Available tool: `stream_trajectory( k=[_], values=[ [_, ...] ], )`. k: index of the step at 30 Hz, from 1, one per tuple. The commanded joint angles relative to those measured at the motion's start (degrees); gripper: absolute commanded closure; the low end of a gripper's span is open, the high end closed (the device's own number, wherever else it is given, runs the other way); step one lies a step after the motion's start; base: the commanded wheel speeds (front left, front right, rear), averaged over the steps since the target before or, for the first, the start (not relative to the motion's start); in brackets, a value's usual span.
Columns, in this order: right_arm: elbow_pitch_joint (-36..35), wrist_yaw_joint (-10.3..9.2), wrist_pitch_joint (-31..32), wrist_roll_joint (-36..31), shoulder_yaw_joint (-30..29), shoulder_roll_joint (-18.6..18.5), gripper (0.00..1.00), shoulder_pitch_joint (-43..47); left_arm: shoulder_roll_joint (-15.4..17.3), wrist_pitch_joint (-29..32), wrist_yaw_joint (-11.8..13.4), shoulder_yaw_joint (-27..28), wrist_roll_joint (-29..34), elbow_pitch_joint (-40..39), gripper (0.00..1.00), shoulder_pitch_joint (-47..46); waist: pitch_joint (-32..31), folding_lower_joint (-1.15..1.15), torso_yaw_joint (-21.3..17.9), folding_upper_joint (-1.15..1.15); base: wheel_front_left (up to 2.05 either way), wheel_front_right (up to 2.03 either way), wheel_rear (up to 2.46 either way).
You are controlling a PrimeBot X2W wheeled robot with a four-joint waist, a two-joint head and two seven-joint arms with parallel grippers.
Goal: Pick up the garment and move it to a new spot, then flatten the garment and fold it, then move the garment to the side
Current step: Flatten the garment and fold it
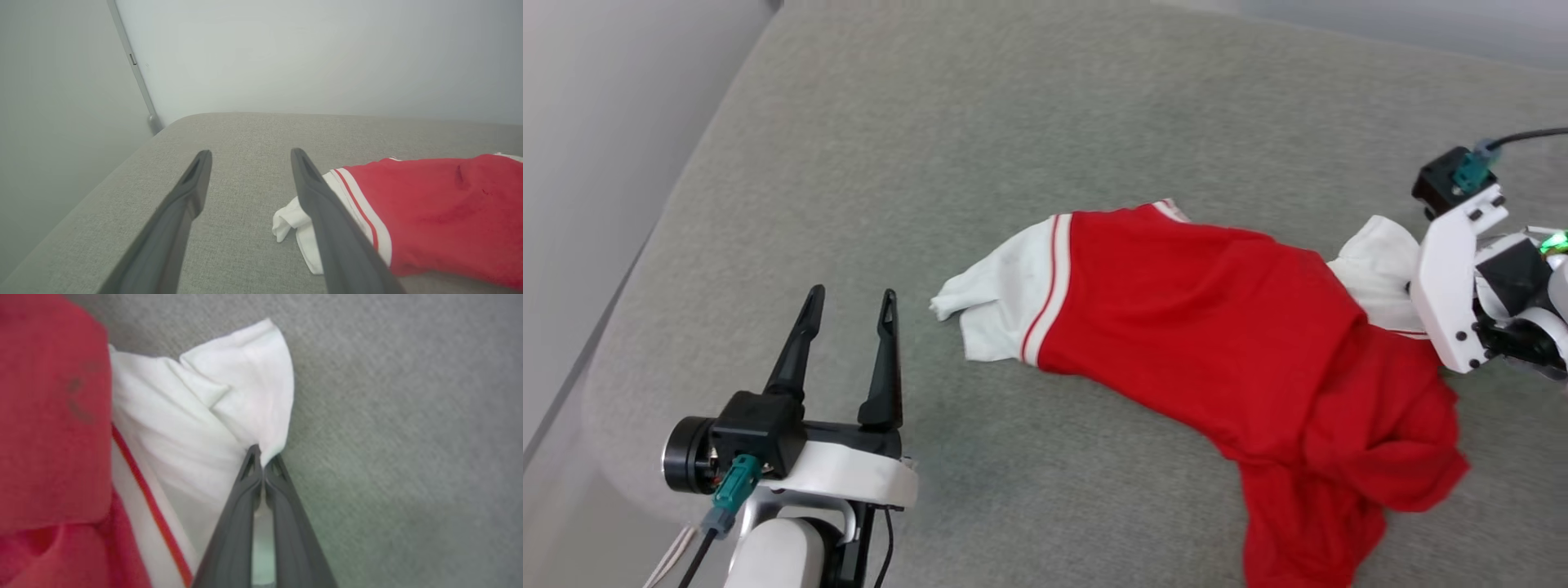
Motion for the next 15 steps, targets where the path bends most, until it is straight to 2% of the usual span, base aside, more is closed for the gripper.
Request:
stream_trajectory(
  k=[1, 15],
  values=[
    [2.55, -0.13, -2.29, -1.14, -0.75, -1.03, 1.0, 2.43, 0.35, -0.14, -0.51, 0.42, -0.3, 0.72, 0.0, 1.03, -3.21, 0.0, -3.92, 0.0, 0.0, 0.0, 0.0],
    [13.63, -0.1, -17.06, -3.14, -16.47, 0.89, 1.0, 9.71, 2.63, -0.14, 0.25, 3.1, -0.45, 0.69, 0.0, 3.63, -7.71, 0.0, -14.05, 0.0, 0.0, 0.0, 0.0]
  ],
)
